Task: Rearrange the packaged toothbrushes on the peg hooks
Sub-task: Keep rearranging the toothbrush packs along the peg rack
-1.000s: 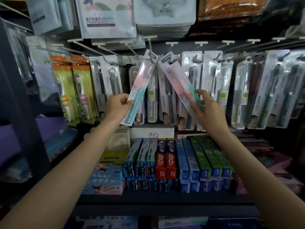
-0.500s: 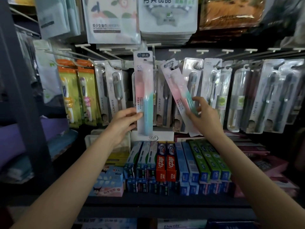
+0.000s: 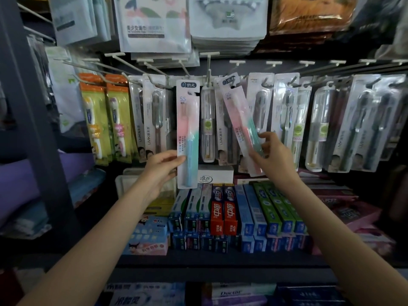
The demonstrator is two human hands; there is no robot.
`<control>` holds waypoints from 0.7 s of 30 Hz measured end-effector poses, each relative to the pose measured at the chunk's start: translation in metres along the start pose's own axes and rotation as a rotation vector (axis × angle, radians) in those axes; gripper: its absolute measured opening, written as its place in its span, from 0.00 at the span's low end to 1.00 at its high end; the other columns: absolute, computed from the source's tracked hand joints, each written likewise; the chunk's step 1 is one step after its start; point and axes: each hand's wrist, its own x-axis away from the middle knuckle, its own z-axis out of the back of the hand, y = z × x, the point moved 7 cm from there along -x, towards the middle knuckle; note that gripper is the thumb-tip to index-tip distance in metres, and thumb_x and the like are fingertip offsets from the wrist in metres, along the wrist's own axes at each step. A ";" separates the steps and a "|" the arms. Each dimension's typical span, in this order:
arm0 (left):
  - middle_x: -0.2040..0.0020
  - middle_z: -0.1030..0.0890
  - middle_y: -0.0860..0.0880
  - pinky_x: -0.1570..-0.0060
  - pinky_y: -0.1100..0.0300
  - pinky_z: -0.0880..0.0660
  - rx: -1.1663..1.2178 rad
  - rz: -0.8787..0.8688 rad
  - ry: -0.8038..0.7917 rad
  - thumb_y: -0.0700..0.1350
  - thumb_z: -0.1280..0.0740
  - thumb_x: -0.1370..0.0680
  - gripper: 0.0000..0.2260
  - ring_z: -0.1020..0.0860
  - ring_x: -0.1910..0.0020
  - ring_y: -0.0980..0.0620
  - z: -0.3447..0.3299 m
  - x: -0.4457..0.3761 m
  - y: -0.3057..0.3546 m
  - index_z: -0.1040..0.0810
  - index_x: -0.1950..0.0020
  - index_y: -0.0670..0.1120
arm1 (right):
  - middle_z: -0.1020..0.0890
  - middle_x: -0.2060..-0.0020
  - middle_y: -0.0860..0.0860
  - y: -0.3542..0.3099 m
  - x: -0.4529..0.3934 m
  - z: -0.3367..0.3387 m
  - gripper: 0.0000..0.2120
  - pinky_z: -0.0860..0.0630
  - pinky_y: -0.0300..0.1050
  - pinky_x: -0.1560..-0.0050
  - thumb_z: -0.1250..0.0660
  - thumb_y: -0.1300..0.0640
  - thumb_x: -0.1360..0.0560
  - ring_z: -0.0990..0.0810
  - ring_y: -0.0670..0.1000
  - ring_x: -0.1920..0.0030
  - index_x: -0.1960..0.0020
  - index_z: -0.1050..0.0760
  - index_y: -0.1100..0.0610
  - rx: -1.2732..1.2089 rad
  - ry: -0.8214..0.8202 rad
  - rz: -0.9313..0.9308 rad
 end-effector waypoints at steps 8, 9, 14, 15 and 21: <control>0.54 0.18 0.52 0.55 0.65 0.24 -0.167 -0.155 -0.211 0.40 0.32 0.26 0.05 0.20 0.53 0.56 -0.072 0.015 0.020 0.20 0.53 0.50 | 0.20 0.50 0.51 -0.035 0.005 -0.005 0.18 0.22 0.41 0.49 0.32 0.54 0.27 0.21 0.48 0.49 0.41 0.30 0.59 -0.390 -0.109 0.020; 0.54 0.18 0.53 0.55 0.66 0.24 -0.198 -0.189 -0.231 0.41 0.31 0.26 0.05 0.20 0.54 0.57 -0.084 0.016 0.025 0.21 0.54 0.51 | 0.19 0.51 0.53 -0.035 0.004 -0.005 0.15 0.22 0.42 0.51 0.32 0.57 0.26 0.20 0.49 0.50 0.42 0.30 0.59 -0.454 -0.113 0.002; 0.50 0.20 0.55 0.52 0.64 0.26 -0.290 -0.385 -0.256 0.43 0.34 0.24 0.07 0.22 0.50 0.57 -0.117 0.017 0.049 0.21 0.49 0.53 | 0.20 0.55 0.56 0.011 -0.001 0.025 0.05 0.22 0.52 0.54 0.38 0.65 0.24 0.21 0.50 0.56 0.49 0.32 0.61 -0.724 -0.012 -0.220; 0.49 0.20 0.54 0.48 0.62 0.26 -0.288 -0.423 -0.231 0.43 0.34 0.24 0.07 0.23 0.48 0.56 -0.121 0.015 0.054 0.21 0.48 0.51 | 0.21 0.58 0.53 0.025 -0.001 0.037 0.03 0.23 0.51 0.57 0.40 0.65 0.25 0.23 0.49 0.58 0.52 0.31 0.59 -0.739 0.055 -0.267; 0.45 0.24 0.51 0.55 0.77 0.30 -0.399 -0.610 -0.076 0.41 0.34 0.24 0.14 0.26 0.54 0.64 -0.166 0.012 0.068 0.27 0.40 0.44 | 0.31 0.71 0.52 0.102 0.003 0.099 0.09 0.37 0.42 0.65 0.43 0.60 0.25 0.33 0.48 0.68 0.64 0.32 0.58 -0.331 0.326 -0.378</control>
